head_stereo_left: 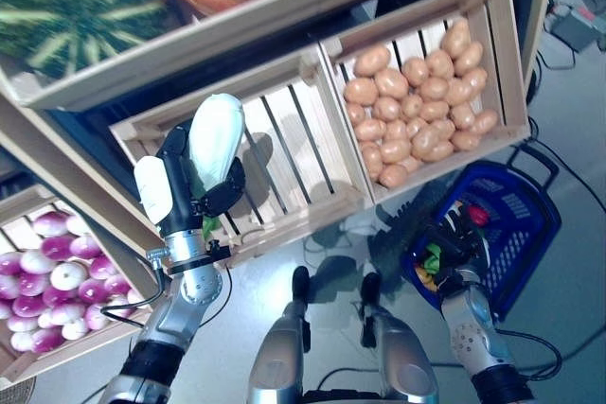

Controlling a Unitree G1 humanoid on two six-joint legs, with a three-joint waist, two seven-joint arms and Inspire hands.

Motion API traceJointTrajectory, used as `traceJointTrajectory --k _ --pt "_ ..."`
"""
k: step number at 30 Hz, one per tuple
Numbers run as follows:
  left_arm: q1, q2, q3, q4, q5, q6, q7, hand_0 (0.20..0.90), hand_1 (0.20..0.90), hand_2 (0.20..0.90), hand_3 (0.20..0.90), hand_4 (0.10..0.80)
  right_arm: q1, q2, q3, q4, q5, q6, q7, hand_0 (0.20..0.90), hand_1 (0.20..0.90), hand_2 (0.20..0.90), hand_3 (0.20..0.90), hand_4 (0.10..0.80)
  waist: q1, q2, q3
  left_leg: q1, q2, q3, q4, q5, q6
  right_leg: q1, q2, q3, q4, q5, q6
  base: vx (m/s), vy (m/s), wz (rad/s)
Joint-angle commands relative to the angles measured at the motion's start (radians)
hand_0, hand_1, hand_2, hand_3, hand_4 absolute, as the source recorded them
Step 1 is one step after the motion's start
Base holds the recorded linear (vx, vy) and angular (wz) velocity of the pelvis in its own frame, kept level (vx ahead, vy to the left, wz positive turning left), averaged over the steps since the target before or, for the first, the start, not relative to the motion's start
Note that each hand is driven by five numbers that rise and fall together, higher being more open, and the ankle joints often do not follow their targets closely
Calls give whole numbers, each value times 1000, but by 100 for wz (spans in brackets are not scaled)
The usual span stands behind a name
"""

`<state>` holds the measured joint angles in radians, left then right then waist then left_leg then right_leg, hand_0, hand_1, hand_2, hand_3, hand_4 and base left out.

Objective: Put vegetables into the basket

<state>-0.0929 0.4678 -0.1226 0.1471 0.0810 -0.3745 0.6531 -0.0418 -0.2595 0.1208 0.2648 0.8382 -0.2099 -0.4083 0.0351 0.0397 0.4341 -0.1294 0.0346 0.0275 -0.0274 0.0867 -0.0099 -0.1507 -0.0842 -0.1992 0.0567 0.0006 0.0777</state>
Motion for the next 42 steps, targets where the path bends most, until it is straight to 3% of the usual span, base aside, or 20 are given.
traceJointTrajectory --k 1,5,8,16,28,42 --pt "7 -22 57 -100 -334 -153 -253 300 300 300 300 400 63 1 -41 -77 -114 -59 91 900 900 900 900 800 -7 -50 -171 -9 -28 -31 4 -26 -35 69 -58 -42 -74 60 21 107 -4 4" --pt "88 -101 57 -177 -696 -101 -534 300 300 300 300 400 114 15 -48 -106 -133 -48 166 900 900 900 900 800 6 -57 -222 27 -23 -25 16 -41 -34 113 -66 -56 -98 72 25 149 -15 6" --pt "116 -133 37 -213 -847 -41 -665 300 300 300 300 400 133 11 -47 -129 -143 -34 220 900 900 900 900 800 11 -60 -249 48 -17 -20 13 -46 -34 139 -65 -60 -110 74 27 133 -22 1" --pt "103 -144 -11 -250 -1014 81 -769 300 300 300 300 400 133 -21 -18 -204 -103 -6 367 900 900 900 900 800 7 -66 -290 111 -16 -8 3 -72 -23 187 -64 -52 -121 67 34 106 -18 2" --pt "55 -114 -77 -283 -989 171 -766 300 300 300 300 400 92 -89 53 -367 158 141 672 900 900 900 900 800 8 -82 -335 166 -9 -1 -27 -86 -19 220 -66 -41 -135 68 50 57 -18 1" --pt "23 -68 -127 -314 -951 155 -796 300 300 300 300 400 23 -206 196 -426 109 374 867 900 900 900 900 800 41 -101 -360 174 -10 -19 -32 -87 -24 229 -70 -50 -135 62 55 19 -7 2"
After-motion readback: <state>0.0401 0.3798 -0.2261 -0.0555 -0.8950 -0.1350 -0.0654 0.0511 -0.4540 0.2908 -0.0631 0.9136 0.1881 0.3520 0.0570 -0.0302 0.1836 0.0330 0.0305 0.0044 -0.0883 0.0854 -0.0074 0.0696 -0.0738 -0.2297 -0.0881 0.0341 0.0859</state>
